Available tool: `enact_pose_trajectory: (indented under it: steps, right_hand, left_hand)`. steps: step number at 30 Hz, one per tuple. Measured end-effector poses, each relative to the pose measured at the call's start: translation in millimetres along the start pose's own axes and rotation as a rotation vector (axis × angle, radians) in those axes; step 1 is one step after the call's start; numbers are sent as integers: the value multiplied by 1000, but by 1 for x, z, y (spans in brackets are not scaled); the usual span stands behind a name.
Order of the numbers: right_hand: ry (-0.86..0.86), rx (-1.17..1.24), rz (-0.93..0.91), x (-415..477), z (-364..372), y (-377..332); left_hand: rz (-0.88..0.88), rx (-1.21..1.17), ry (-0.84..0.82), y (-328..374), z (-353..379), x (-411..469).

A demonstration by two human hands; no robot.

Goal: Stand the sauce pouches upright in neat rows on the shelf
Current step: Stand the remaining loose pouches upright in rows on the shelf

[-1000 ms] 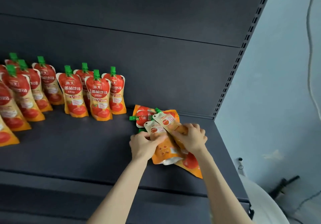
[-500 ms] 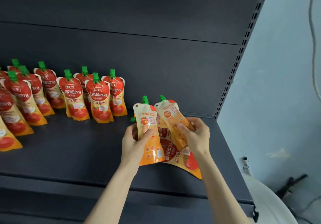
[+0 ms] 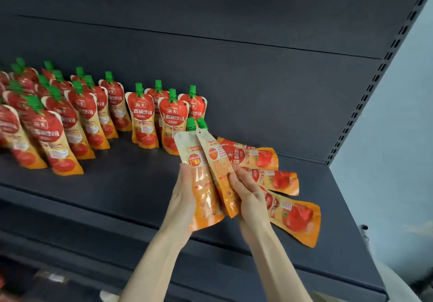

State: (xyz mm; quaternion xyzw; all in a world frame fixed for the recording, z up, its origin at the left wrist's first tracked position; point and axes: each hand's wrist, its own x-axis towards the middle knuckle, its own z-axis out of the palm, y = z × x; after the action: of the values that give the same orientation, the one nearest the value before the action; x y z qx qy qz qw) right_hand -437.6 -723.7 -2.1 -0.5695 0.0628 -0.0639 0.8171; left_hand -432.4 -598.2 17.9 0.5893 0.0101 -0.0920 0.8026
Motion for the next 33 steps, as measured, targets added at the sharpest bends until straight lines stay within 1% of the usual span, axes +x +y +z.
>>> enact_pose_trajectory:
  steps: [2,4,7,9,11,15,18,22,24,26,29,33]
  right_hand:
    - [-37,-81,-8,4,15,6]
    - [-81,-174,-22,8,31,9]
    - [-123,-258,-47,19,56,15]
    - [-112,-295,-59,29,73,20]
    - [-99,-275,-69,40,91,25]
    - [-72,-144,-101,53,134,36]
    - [-24,-65,-90,64,160,49]
    - [115,-7,-99,79,181,60]
    - [154,-30,-138,84,186,62]
    - [186,-103,-180,89,186,61]
    - [251,-163,-217,94,179,61]
    - [245,-221,-285,96,168,56]
  left_hand:
    - [-59,-15,25,6,-10,5]
    - [-79,-11,16,12,-22,10]
    - [-48,11,-65,23,-45,23]
    - [8,47,-129,30,-64,34]
    - [70,90,-167,39,-85,49]
    - [137,137,-178,59,-131,82]
    - [150,171,-200,68,-158,103]
    - [197,222,-179,72,-177,123]
    - [216,262,-161,72,-183,133]
    - [248,308,-146,71,-187,142]
    - [285,317,-160,70,-190,152]
    - [330,290,-176,66,-192,156]
